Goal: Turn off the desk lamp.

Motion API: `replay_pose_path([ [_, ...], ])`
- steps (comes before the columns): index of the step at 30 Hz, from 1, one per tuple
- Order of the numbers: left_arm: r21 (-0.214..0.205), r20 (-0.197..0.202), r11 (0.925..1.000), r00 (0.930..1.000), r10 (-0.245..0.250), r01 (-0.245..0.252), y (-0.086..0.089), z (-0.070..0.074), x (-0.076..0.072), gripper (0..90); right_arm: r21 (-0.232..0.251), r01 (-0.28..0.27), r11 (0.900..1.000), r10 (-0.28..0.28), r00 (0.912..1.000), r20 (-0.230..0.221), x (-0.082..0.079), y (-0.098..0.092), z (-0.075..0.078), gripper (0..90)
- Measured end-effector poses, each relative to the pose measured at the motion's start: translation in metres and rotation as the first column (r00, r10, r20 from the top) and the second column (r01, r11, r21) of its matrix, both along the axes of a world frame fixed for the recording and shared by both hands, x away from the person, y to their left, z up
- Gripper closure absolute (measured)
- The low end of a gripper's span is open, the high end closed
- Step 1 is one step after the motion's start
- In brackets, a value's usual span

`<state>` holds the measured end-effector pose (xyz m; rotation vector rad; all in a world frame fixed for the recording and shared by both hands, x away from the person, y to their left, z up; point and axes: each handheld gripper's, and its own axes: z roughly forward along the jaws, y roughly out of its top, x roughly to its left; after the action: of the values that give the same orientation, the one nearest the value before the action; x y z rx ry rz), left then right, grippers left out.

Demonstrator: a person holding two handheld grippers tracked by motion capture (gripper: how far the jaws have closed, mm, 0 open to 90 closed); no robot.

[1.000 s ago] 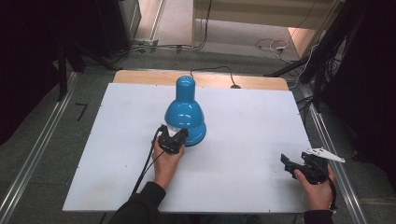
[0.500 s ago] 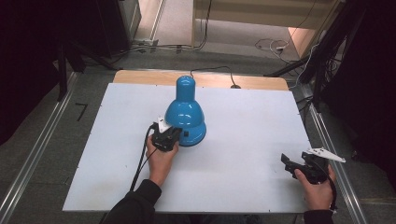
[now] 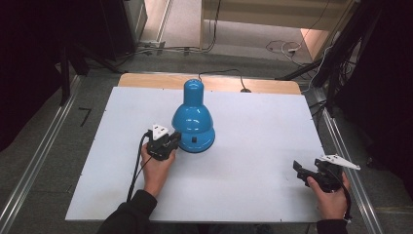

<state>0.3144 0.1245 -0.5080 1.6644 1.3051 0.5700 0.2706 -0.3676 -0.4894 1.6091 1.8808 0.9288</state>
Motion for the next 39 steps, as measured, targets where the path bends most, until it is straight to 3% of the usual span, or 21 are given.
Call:
replay_pose_path([
  [2,0.012,0.007,0.9999,1.0000,-0.004,0.004,0.004,0.001,-0.002,79.3,0.001,0.001,1.0000,-0.001,1.0000,-0.001,0.000,0.000,0.000,14.1],
  [5,-0.007,0.002,1.0000,1.0000,-0.003,0.003,0.008,0.003,-0.003,72.4,-0.001,-0.002,1.0000,0.002,1.0000,-0.001,0.000,0.001,0.000,14.1],
  [8,-0.014,-0.007,0.9999,1.0000,0.002,-0.002,0.010,0.003,-0.004,61.0,-0.003,-0.004,1.0000,0.004,1.0000,-0.003,0.000,0.000,-0.001,14.1],
  [12,0.006,-0.024,1.0000,0.9997,0.005,-0.005,0.011,0.002,-0.004,44.4,-0.001,-0.001,1.0000,0.001,1.0000,-0.004,0.000,-0.001,-0.001,14.1],
  [15,-0.003,-0.019,0.9999,0.9997,0.014,-0.014,0.014,0.003,-0.005,42.5,0.002,0.000,1.0000,0.000,1.0000,-0.004,0.000,-0.001,-0.001,14.1],
  [19,0.009,-0.029,0.9995,0.9991,0.031,-0.030,0.019,0.004,-0.006,33.6,0.001,0.000,1.0000,0.000,1.0000,-0.002,0.000,-0.002,-0.001,14.1],
  [25,0.006,-0.060,0.9996,0.9978,0.029,-0.029,0.027,0.003,-0.006,27.7,0.000,0.000,1.0000,0.000,1.0000,-0.001,0.000,-0.002,-0.001,14.1],
  [39,0.013,-0.054,0.9985,0.9971,0.054,-0.054,0.039,0.007,-0.012,22.8,0.001,0.004,1.0000,-0.004,1.0000,-0.003,-0.001,-0.003,-0.001,14.1],
])
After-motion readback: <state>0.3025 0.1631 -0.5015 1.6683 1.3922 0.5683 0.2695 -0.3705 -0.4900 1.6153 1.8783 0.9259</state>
